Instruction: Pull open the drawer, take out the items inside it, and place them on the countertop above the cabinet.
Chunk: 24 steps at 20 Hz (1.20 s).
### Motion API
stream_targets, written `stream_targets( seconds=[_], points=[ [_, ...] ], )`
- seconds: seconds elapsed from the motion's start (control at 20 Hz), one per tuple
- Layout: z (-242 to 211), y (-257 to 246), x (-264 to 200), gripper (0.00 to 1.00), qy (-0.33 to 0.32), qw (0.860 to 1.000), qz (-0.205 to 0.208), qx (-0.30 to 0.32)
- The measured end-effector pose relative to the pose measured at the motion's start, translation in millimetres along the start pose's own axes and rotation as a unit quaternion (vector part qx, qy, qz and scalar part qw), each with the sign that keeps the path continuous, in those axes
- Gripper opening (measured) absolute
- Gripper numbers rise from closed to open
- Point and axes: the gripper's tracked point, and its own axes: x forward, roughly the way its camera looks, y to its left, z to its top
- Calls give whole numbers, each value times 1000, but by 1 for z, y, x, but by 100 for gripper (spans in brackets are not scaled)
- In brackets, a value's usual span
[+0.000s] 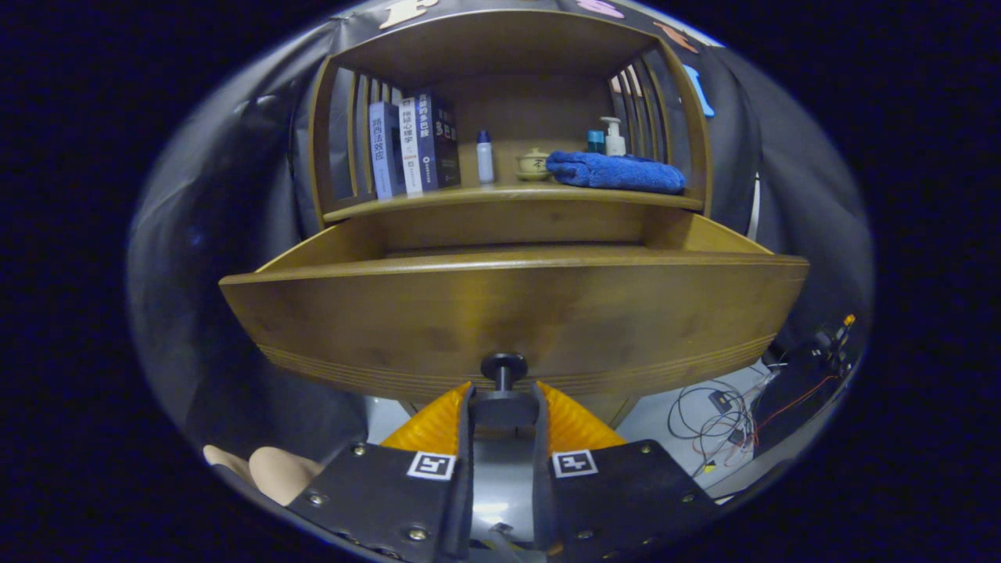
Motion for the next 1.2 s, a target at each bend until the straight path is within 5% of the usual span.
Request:
stream_targets(
  seconds=[0.3, 0.7, 1.2],
  points=[
    [-3, 3, -7, 43, 3, 1000, 2, 21],
    [13, -4, -45, 43, -57, 998, -15, 34],
    [115, -4, -77, 43, -180, 983, 2, 27]
  ],
)
